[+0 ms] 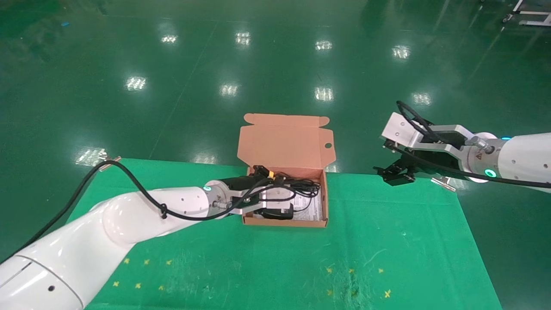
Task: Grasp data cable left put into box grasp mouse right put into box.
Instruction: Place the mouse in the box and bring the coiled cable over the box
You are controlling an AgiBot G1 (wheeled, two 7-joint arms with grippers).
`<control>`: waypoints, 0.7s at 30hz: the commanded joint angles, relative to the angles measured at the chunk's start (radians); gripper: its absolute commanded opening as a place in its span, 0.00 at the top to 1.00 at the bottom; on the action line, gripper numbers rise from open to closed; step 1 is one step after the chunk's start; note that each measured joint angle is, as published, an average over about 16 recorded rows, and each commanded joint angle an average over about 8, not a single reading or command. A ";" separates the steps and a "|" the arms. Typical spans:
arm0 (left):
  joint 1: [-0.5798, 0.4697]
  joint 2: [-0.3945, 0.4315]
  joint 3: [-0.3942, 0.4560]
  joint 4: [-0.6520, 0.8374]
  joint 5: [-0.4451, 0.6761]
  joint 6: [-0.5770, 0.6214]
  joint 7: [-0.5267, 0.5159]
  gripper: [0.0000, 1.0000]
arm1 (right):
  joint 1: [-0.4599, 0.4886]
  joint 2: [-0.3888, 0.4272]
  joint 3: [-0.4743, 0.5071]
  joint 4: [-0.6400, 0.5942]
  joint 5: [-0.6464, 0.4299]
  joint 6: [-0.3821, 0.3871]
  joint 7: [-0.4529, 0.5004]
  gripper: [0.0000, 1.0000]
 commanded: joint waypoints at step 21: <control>-0.011 -0.008 0.051 0.001 -0.054 -0.013 -0.004 0.00 | -0.004 0.009 -0.001 0.021 -0.020 -0.001 0.026 0.00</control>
